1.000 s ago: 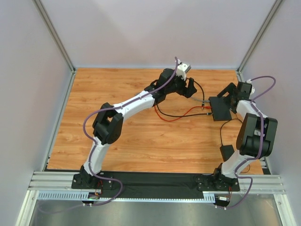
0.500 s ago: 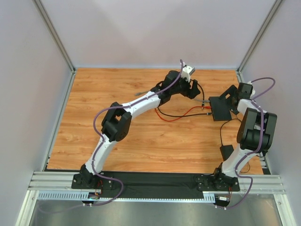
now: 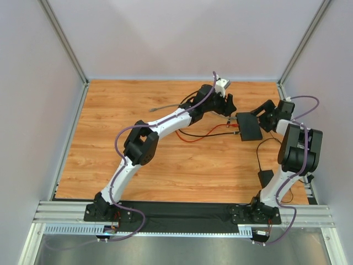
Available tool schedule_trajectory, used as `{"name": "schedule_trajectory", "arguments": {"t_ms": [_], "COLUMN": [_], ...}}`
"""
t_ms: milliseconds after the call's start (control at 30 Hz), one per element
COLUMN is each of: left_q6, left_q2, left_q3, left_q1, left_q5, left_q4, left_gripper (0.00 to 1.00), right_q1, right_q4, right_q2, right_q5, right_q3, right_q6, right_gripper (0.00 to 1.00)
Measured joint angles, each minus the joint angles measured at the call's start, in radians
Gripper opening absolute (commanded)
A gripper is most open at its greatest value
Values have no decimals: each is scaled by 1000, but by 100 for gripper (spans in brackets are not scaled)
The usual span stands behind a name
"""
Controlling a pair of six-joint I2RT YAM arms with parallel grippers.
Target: Pull the plug from the switch port
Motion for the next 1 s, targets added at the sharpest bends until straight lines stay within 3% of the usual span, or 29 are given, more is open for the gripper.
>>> {"name": "schedule_trajectory", "arguments": {"t_ms": [133, 567, 700, 1000], "left_q6": [-12, -37, -34, -44], "left_q2": [18, 82, 110, 160], "left_q3": [3, 59, 81, 122], "left_q1": [0, -11, -30, -67], "left_q5": [0, 53, 50, 49], "left_q4": [-8, 6, 4, -14], "left_gripper": [63, 61, 48, 34], "right_q1": [9, -32, -41, -41], "right_q4": [66, 211, 227, 246], "right_q2": [32, 57, 60, 61], "right_q5": [-72, -161, -167, -171], "right_q3": [-5, -82, -84, -85], "right_q6": [41, 191, 224, 247], "right_gripper": [80, 78, 74, 72]}}
